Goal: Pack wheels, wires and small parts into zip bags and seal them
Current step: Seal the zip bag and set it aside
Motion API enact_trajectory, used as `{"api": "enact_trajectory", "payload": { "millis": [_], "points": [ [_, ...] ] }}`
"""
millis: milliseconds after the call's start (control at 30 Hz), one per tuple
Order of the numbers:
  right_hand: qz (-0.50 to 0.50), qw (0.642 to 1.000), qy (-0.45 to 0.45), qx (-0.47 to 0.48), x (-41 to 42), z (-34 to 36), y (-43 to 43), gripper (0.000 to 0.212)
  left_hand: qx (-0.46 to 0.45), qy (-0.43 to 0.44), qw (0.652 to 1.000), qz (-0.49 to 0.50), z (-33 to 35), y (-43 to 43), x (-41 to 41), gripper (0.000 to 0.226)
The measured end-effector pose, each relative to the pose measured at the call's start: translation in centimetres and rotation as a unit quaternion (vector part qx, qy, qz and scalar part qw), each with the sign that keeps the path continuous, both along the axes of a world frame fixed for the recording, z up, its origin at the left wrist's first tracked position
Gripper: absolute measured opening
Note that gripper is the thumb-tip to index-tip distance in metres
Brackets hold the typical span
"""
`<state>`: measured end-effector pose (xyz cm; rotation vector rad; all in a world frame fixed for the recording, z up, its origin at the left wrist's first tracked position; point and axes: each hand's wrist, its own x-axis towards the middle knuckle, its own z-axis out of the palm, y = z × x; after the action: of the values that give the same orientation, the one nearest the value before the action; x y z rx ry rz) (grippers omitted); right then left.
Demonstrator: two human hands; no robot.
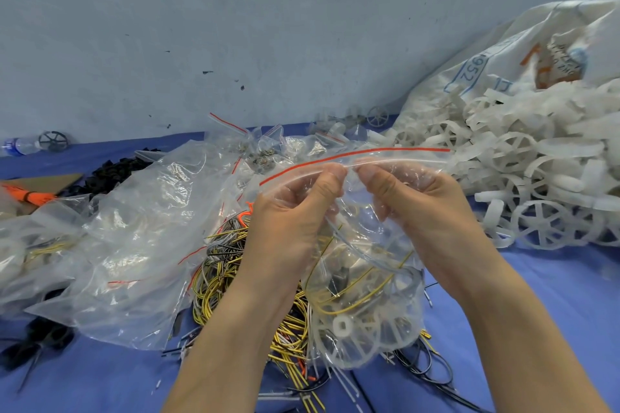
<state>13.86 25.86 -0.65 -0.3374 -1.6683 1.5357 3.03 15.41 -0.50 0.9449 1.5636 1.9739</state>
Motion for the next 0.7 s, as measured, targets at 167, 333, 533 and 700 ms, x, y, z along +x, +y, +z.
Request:
{"api": "enact_trajectory", "payload": {
  "millis": [167,333,533,700],
  "points": [
    [-0.015,1.0,-0.015,-0.002,-0.13,-0.05,-0.11,0.02,0.007,0.017,1.0,0.006,-0.23,0.02,-0.09,0.024],
    [-0.003,1.0,-0.017,-0.008,-0.46,-0.21,-0.35,0.02,0.005,0.039,0.999,0.029,-0.44,0.38,0.11,0.021],
    [-0.011,1.0,-0.008,-0.013,-0.68,-0.33,-0.27,0.026,0.016,0.04,0.999,0.02,-0.19,0.47,0.67,0.014],
    [-0.015,1.0,-0.009,0.009,-0.66,-0.24,-0.38,0.027,0.022,0.037,0.999,0.032,-0.11,0.39,0.85,0.016]
  ]
}}
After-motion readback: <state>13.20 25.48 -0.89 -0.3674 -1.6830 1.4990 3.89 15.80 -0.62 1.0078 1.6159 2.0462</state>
